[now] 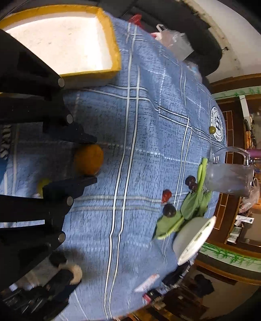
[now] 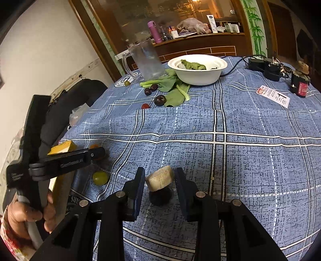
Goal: Organize fruits
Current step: 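Carry the tangerine over the tray with the left tool while the right holds the cylinder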
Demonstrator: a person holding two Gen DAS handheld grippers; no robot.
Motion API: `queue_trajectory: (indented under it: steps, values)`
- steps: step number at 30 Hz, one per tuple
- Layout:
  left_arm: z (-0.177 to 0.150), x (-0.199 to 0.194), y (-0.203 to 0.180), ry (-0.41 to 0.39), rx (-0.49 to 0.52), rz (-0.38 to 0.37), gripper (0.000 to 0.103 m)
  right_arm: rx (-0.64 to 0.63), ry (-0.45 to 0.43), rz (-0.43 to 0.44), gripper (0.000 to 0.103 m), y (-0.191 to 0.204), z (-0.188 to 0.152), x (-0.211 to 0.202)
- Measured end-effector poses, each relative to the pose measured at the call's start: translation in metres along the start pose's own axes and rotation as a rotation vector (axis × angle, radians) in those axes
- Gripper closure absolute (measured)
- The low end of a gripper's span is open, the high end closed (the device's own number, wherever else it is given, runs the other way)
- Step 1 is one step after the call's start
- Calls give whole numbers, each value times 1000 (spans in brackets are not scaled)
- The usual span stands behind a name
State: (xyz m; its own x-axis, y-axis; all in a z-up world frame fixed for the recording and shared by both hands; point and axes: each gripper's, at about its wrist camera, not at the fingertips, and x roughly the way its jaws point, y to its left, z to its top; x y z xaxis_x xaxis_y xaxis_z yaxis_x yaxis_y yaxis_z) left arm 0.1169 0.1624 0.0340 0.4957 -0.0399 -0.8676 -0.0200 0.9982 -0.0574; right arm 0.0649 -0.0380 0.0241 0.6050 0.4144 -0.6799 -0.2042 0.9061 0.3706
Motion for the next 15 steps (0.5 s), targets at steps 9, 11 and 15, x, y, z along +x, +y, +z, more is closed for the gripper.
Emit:
queue_trajectory:
  steps: [9,11,15]
  values:
    - [-38,-80,19,-105,-70,-157,72,102,27,169,69,-10,1,0]
    - [-54,-97,34,-130,-115,-179,72,130,41,235,69,-11,1,0]
    - [-85,-124,72,-183,-210,-143,72,162,64,329,69,-6,-1,1]
